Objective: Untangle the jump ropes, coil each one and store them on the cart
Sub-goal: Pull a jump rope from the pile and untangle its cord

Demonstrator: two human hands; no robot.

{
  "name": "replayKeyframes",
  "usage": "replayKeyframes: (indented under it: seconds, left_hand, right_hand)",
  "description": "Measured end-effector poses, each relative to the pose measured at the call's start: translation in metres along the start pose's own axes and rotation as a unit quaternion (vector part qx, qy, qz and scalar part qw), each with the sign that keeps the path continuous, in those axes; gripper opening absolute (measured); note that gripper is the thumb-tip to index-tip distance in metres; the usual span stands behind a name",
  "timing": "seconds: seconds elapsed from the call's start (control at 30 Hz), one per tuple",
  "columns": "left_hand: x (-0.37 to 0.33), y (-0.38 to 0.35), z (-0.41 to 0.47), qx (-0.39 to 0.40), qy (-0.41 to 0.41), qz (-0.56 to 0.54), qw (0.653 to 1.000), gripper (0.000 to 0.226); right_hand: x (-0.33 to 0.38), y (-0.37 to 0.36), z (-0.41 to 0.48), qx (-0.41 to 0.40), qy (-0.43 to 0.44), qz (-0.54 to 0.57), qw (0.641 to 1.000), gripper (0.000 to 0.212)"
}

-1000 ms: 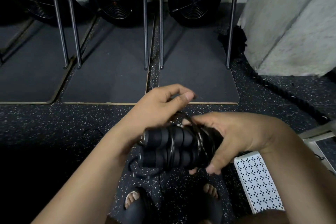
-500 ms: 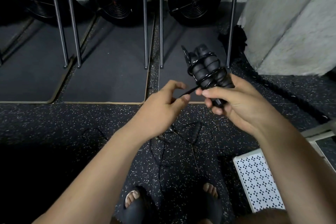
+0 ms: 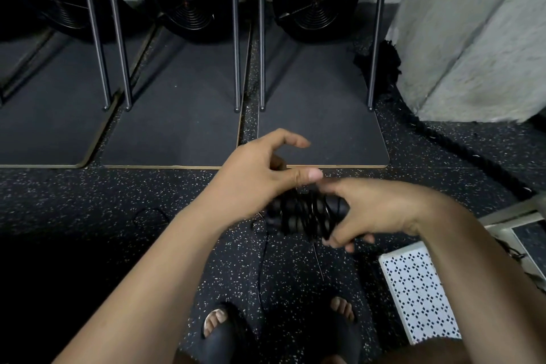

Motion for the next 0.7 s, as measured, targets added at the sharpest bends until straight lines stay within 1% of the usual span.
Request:
replayKeyframes:
  seconds: [0.07,0.1,0.17,0.23,0.27,0.3,0.33,0.37,0.43,0.47,0.53,0.6,0.63,0.7]
  left_hand:
    - [-0.001,0.004,0.001,-0.022,-0.007,0.001,1.000,0.026]
    - [-0.002,0.006,0.002,-0.033,-0.013,0.005,0.999,0.025]
    - [-0.002,0.009,0.003,-0.043,0.002,-0.010,0.999,0.036]
    - [0.003,0.007,0.003,-0.026,0.044,-0.109,0.993,0.047]
    - [0.003,0.007,0.000,-0.026,0.055,-0.169,0.984,0.045]
    - [0.003,0.007,-0.002,-0.038,0.050,-0.190,0.980,0.035]
    - [0.003,0.009,-0.002,-0.056,0.036,-0.167,0.984,0.024]
    - [0.001,0.008,-0.002,-0.068,0.026,-0.134,0.988,0.028]
    - [0.003,0.003,0.001,-0.065,0.046,-0.115,0.990,0.044]
    - [0.003,0.000,0.002,-0.058,0.055,-0.102,0.992,0.048]
    - [0.002,-0.006,0.003,-0.031,0.034,-0.060,0.997,0.041]
    - [0.003,-0.012,0.004,-0.008,0.016,-0.009,1.000,0.030]
    - [0.005,-0.015,0.005,-0.003,0.015,0.023,1.000,0.028]
    - [0.008,-0.018,0.006,0.003,0.015,0.074,0.997,0.021]
  right_hand:
    - [0.008,-0.011,-0.010,0.084,0.025,0.020,0.996,0.063]
    - [0.013,-0.014,-0.015,0.116,0.045,0.044,0.991,0.067]
    - [0.024,-0.017,-0.024,0.163,0.110,0.115,0.974,0.071]
    - [0.031,-0.010,-0.027,0.160,0.178,0.175,0.955,0.076]
    - [0.033,-0.005,-0.027,0.145,0.206,0.193,0.948,0.076]
    - [0.036,0.001,-0.027,0.126,0.230,0.214,0.941,0.073]
    - [0.038,0.007,-0.027,0.104,0.251,0.241,0.932,0.067]
    - [0.039,0.012,-0.027,0.082,0.269,0.268,0.921,0.058]
    - [0.039,0.021,-0.025,0.033,0.291,0.313,0.903,0.044]
    - [0.039,0.025,-0.024,0.010,0.300,0.334,0.894,0.040]
    - [0.038,0.033,-0.020,-0.033,0.313,0.383,0.869,0.035]
    - [0.032,0.045,-0.016,-0.099,0.305,0.420,0.849,0.035]
    - [0.026,0.051,-0.014,-0.146,0.286,0.426,0.846,0.037]
    - [0.012,0.060,-0.011,-0.242,0.229,0.409,0.850,0.047]
Point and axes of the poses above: each hand's wrist, its own z-axis towards the middle knuckle, its own y-axis out of the back of the hand, x = y × z, the point moved 7 cm from there along z, towards the middle knuckle, and after that the axes turned 2 degrees about y, right-handed, at the moved point
